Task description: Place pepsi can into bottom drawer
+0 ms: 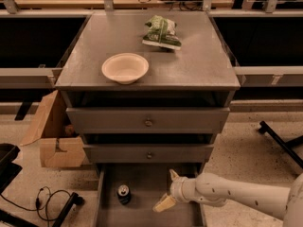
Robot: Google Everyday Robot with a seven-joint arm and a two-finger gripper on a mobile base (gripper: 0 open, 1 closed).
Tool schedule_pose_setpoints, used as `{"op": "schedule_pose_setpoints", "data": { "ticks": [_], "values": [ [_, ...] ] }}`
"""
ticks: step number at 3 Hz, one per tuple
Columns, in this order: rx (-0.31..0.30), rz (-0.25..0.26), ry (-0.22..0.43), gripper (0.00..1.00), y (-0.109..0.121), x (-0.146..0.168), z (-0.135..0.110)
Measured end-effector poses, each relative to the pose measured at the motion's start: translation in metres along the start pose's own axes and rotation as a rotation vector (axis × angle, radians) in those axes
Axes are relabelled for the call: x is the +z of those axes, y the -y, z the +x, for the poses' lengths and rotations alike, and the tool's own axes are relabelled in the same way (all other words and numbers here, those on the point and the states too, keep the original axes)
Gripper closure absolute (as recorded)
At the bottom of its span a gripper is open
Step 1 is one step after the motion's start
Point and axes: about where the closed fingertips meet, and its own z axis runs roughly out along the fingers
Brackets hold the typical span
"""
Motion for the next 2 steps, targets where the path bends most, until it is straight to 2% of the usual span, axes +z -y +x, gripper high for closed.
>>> {"op": "schedule_pose_setpoints", "data": {
  "ticks": [1, 2],
  "values": [
    [-0.022, 0.001, -0.066, 0.00, 0.002, 0.005, 0.007],
    [-0.030, 0.046, -0.213, 0.00, 0.009, -0.026, 0.001]
  ]
}}
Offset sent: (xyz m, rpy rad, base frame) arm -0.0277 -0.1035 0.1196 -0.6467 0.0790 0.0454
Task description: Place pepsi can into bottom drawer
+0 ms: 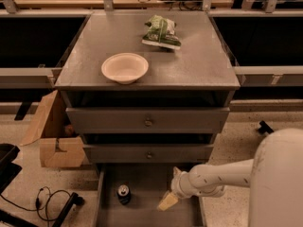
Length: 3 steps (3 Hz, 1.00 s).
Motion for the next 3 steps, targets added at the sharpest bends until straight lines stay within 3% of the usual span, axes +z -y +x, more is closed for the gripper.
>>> {"op": "schedule_pose_setpoints", "data": {
  "ticks": [1, 2, 3],
  "values": [
    [0.089, 0.089, -0.137, 0.00, 0.014, -0.052, 0.006],
    [0.182, 0.219, -0.224, 0.00, 0.031, -0.115, 0.007],
    [0.219, 0.352, -0.249, 0.00, 0.036, -0.180, 0.013]
  ]
}}
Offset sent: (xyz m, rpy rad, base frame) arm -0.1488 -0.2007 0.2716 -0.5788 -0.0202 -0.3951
